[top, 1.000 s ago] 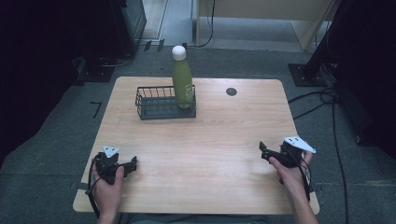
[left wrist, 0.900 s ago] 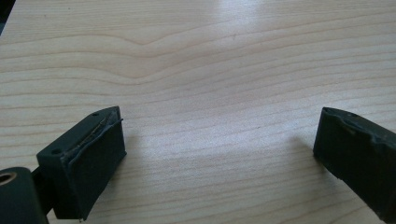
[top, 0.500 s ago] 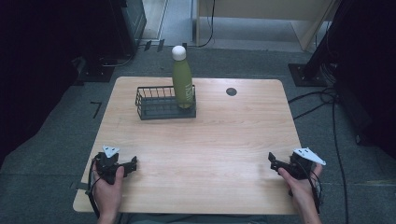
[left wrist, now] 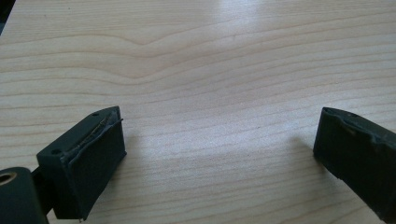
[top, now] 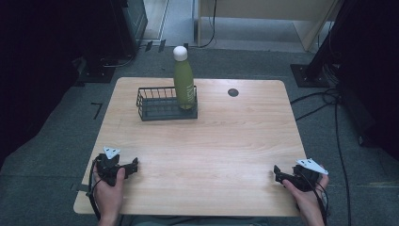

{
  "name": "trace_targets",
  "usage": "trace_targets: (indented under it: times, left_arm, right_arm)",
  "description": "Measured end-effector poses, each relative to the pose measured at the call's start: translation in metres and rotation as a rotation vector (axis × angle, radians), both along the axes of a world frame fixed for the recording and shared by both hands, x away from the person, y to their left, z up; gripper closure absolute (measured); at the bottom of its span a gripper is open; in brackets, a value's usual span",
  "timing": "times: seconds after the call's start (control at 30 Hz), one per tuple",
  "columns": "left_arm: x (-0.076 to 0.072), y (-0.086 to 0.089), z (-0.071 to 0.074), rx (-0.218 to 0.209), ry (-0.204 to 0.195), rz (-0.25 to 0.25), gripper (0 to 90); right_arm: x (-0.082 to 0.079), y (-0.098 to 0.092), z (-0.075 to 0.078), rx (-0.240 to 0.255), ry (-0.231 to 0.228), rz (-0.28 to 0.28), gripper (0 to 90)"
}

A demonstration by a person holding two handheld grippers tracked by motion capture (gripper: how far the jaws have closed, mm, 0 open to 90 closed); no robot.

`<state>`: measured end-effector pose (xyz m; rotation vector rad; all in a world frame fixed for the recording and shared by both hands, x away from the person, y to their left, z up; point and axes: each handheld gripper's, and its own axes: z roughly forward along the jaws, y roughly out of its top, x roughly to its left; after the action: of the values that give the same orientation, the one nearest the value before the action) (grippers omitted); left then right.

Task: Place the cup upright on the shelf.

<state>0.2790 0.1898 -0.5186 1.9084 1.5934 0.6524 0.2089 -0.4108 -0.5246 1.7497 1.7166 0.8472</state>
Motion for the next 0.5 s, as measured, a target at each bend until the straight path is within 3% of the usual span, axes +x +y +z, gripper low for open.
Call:
trace_targets:
  times: [0.17, 0.5]
  left_arm:
    - [-0.0001, 0.0000, 0.0000, 0.000, 0.000, 0.000, 2.5]
    - [-0.0001, -0.0001, 0.0000, 0.001, 0.000, 0.000, 2.5]
  right_arm:
    - [-0.0041, 0.0001, -0.0023, -0.033, 0.062, 0.012, 0.0]
    - [-0.0089, -0.0027, -0.0026, -0.040, 0.063, 0.034, 0.0]
